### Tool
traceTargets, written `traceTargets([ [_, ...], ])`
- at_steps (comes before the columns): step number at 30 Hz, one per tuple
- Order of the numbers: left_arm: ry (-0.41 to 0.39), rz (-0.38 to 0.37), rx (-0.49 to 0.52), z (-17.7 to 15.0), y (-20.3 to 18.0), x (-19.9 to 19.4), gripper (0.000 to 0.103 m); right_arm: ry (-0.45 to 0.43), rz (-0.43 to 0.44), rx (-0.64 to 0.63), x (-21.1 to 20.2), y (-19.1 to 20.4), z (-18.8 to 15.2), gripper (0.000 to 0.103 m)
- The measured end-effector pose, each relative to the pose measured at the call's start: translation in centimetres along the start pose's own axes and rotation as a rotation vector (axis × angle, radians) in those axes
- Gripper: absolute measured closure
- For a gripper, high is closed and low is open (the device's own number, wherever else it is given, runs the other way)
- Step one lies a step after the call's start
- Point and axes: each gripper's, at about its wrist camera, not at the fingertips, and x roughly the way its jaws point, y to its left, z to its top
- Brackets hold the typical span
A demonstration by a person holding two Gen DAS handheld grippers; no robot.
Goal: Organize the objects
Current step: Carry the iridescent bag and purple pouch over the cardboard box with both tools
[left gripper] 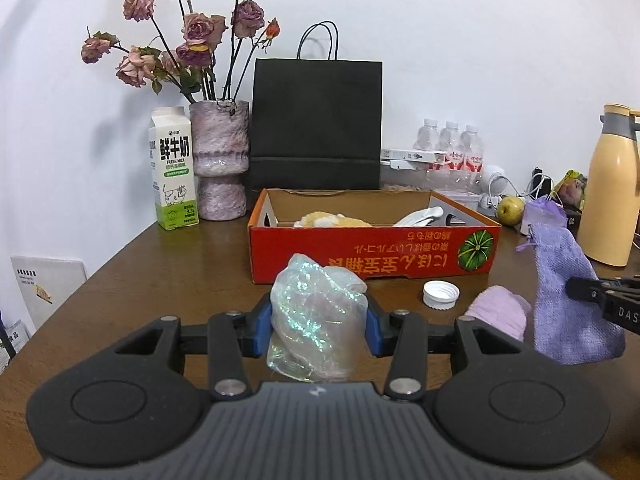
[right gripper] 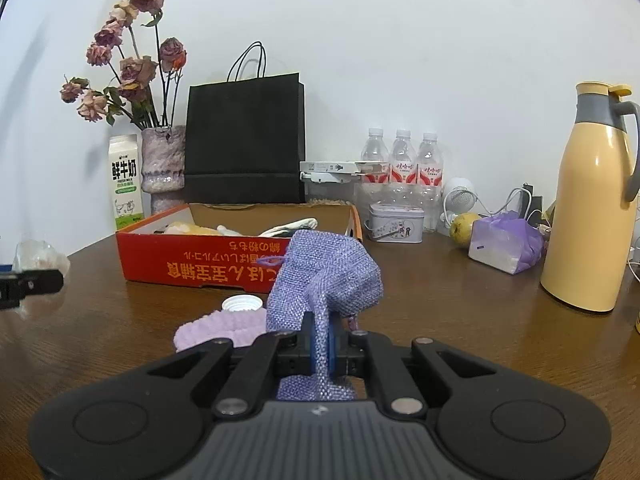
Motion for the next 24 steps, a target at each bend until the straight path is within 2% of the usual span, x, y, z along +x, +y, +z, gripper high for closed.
traceTargets([
  [13, 0.028, 0.019, 0.007, -0.5, -1.7, -0.1, 0.058, -0.036, 0.06, 0.017, -1.0, -0.1, 0.2, 0.098],
  [24, 0.04, 0.006, 0.03, 0.8, -3.1, 0.4, 0.058, -0.076, 0.113, -0.007, -2.0, 0.3, 1.2, 0.098],
])
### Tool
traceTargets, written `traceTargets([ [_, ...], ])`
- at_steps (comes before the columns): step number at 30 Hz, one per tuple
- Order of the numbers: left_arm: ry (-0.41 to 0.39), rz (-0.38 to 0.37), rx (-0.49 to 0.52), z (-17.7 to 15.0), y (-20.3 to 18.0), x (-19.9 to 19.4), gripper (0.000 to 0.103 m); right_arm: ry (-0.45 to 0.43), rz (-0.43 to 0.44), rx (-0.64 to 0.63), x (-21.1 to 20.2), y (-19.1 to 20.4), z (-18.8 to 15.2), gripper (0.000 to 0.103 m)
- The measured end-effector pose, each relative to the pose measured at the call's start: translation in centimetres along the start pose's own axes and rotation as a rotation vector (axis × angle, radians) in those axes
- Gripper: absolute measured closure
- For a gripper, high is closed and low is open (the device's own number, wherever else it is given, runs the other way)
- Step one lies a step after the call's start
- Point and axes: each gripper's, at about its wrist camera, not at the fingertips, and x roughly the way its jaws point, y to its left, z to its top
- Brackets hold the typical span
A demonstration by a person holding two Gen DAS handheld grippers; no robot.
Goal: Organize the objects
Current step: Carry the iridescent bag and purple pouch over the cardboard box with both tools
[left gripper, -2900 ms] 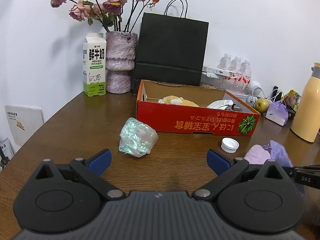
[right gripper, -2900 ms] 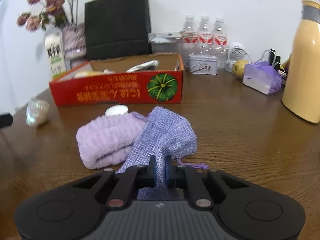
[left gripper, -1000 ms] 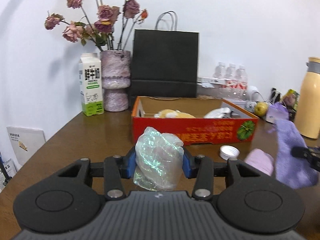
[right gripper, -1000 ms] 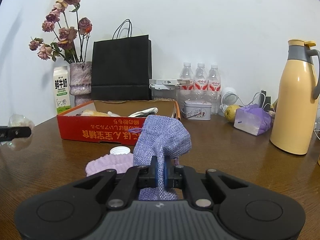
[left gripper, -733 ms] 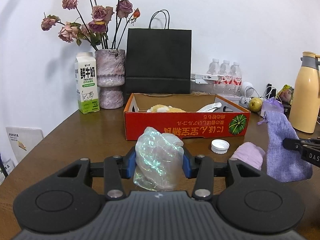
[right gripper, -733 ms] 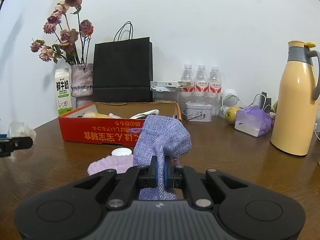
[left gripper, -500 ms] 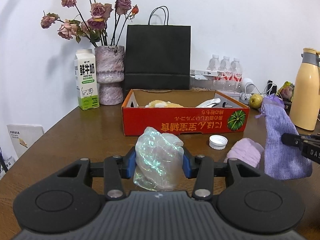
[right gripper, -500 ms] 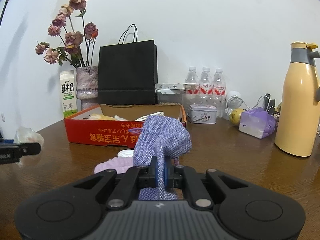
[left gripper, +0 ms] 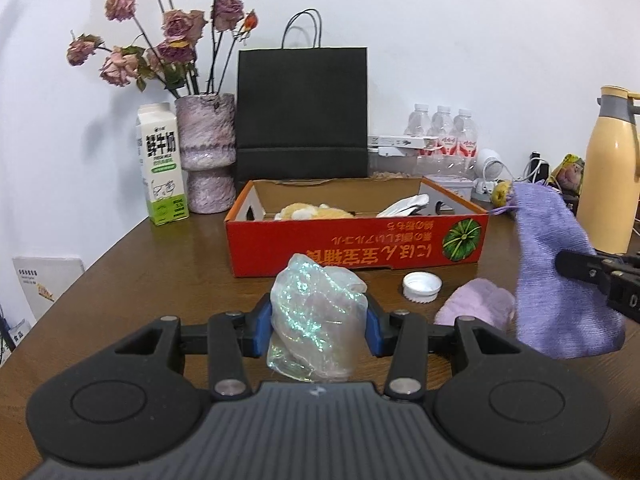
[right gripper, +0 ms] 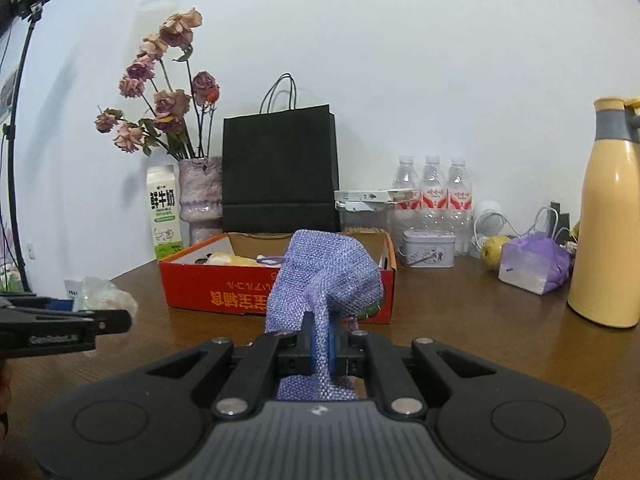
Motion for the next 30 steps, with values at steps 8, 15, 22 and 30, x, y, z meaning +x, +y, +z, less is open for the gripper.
traceTargets([
  [8, -0.015, -0.003, -0.015, 1.6, -0.5, 0.8, 0.058, -0.009, 0.02, -0.056, 1.0, 0.6, 1.9, 0.098],
  [15, -0.032, 0.005, -0.032, 3.5, -0.4, 1.9, 0.058, -0.012, 0.049, -0.064, 2.9, 1.2, 3.8, 0.098],
  [22, -0.033, 0.02, -0.062, 5.1, 0.1, 3.5, 0.058, -0.018, 0.065, -0.06, 5.1, 1.8, 4.8, 0.098],
  [30, -0.035, 0.035, -0.095, 6.7, 0.6, 5.3, 0.057, -0.021, 0.074, -0.052, 7.1, 1.9, 5.9, 0.098],
])
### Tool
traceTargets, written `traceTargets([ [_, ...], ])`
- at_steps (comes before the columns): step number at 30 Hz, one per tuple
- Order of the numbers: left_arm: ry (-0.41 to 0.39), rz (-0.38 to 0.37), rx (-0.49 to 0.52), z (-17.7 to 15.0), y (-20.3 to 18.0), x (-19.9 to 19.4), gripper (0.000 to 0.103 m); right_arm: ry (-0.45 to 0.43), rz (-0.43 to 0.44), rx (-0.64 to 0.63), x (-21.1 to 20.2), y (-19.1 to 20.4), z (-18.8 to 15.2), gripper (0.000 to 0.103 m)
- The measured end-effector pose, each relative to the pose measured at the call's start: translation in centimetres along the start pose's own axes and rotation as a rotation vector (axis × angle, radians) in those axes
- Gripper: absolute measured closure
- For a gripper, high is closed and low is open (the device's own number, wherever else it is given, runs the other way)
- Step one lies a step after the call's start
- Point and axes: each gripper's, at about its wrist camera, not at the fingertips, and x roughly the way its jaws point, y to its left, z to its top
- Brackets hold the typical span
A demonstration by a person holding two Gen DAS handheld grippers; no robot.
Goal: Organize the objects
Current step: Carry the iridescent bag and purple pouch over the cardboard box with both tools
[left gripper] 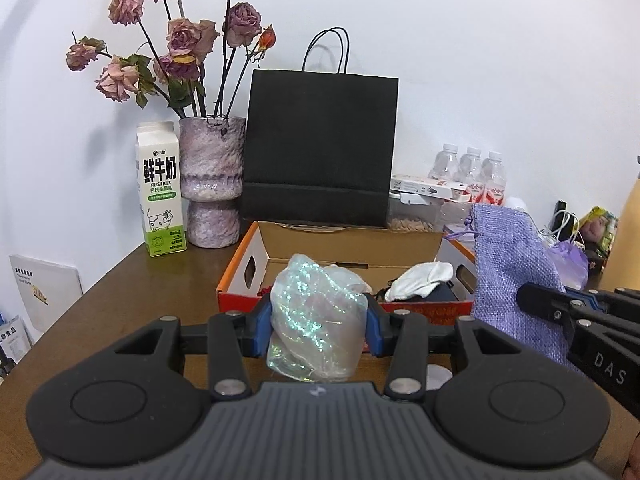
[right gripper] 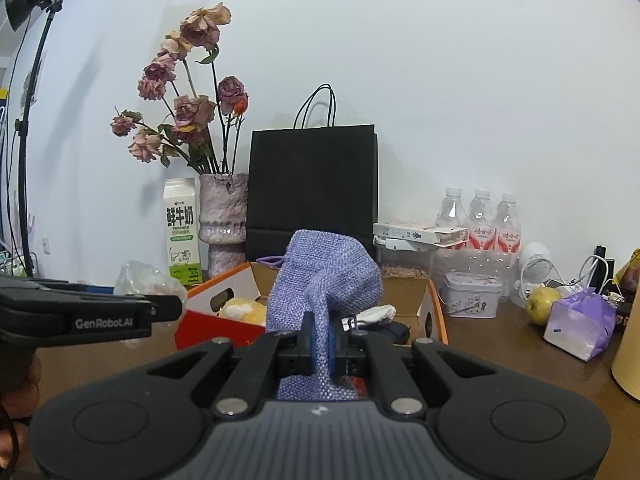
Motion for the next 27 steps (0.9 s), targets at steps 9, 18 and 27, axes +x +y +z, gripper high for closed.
traceTargets([
  [9, -0.016, -0.004, -0.018, 1.3, 0.1, 1.8, 0.057, -0.019, 0.003, 0.012, 2.4, 0.0, 1.2, 0.098],
  [18, -0.036, 0.003, -0.033, 2.6, 0.7, 3.9, 0.057, -0.03, -0.007, 0.019, 5.0, -0.2, 2.4, 0.098],
  [27, -0.052, 0.001, -0.033, 3.7, 0.8, 6.0, 0.057, -0.023, -0.006, 0.033, 7.8, -0.6, 3.1, 0.098],
])
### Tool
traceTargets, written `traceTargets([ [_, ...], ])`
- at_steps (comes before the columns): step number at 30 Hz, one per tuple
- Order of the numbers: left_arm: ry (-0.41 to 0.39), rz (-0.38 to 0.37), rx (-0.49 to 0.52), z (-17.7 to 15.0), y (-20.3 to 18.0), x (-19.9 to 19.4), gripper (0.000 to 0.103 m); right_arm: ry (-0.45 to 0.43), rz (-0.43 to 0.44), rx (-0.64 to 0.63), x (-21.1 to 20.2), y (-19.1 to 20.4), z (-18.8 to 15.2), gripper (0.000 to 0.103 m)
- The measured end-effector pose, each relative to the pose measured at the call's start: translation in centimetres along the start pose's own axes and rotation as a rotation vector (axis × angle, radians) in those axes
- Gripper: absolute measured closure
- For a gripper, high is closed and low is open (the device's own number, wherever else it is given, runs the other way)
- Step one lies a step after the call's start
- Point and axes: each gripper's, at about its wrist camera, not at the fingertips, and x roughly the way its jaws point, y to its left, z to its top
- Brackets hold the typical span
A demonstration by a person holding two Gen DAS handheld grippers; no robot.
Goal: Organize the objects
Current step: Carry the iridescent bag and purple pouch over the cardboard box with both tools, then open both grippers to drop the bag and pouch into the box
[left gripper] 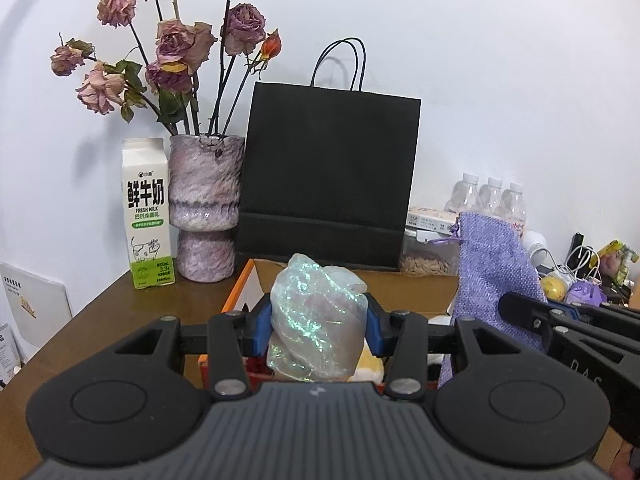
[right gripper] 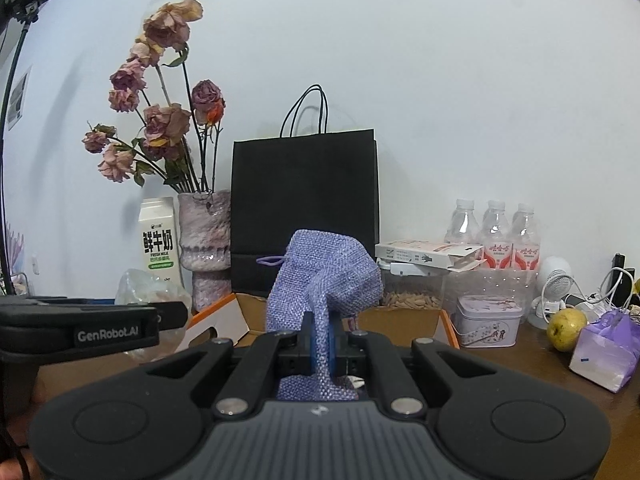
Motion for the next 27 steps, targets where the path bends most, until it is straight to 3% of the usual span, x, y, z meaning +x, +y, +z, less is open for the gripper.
traceTargets([
  [27, 0.016, 0.011, 0.003, 1.9, 0.3, 8.7, 0.057, 0.023, 0.03, 0.028, 9.2, -1.9, 1.9, 0.098],
])
